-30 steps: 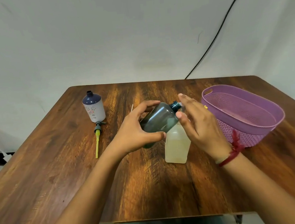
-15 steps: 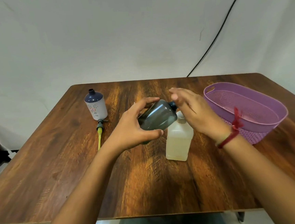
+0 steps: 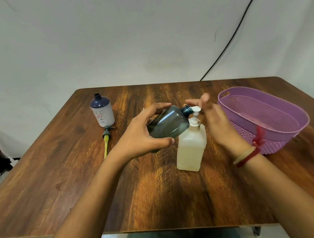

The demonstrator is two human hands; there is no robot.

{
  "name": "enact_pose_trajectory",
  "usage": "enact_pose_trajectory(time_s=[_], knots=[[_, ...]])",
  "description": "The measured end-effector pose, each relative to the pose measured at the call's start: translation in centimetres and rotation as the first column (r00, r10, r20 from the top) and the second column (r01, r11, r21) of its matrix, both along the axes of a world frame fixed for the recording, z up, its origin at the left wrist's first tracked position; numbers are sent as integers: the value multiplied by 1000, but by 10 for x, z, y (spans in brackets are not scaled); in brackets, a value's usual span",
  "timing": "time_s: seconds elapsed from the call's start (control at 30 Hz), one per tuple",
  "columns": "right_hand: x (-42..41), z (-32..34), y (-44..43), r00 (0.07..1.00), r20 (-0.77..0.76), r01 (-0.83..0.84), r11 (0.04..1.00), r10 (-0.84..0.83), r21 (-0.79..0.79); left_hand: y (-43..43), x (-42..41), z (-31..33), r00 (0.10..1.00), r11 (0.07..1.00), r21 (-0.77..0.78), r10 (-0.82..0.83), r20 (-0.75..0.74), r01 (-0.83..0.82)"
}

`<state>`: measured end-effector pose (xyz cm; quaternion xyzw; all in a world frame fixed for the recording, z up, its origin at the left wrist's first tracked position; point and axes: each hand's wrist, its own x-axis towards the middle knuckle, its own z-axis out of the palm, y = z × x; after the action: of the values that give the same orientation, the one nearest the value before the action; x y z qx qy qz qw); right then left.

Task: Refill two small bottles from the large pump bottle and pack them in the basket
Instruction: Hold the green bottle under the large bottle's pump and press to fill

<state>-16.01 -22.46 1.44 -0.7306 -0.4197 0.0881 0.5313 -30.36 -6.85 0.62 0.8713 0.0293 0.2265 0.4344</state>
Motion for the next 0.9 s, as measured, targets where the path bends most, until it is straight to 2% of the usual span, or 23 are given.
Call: enact_pose_trajectory(time_s=[0.03,0.07,0.23,0.37,0.43,0.5,0.57,0.77,0.9], knots=[[3,4,3,990,-138,8,999,-4,33,1,0,0,1000,1000,3,-1,-3,1],[5,7,6,978,-209,29,999,-23,26,2,1,0,1000,1000,10,-2,-3,2],[16,8,23,989,-122,67,993,-79,-99,4,2,0,1000,1000,25,-8,-6,8],[9,0,27,945,-306,105,993,-116,-50,5,1,-3,1000,1000,21,-7,-8,7],[5,-4,26,906,-405,126,992,-123,-20,5,2,-4,1000,1000,9,-7,-14,7],[3,-4,23,822,-567,69,998,-55,4,5,3,-4,1000,1000,9,-10,-16,10],[4,-5,20,753,-657,5,999,21,37,6,4,-3,1000,1000,10,-20,-13,20],[6,-10,19,717,-695,-3,997,57,79,6,5,-5,999,998,-35,-43,-7,42],[6,-15,22,713,-689,17,980,126,197,5,6,-7,999,997,-63,-54,2,54]])
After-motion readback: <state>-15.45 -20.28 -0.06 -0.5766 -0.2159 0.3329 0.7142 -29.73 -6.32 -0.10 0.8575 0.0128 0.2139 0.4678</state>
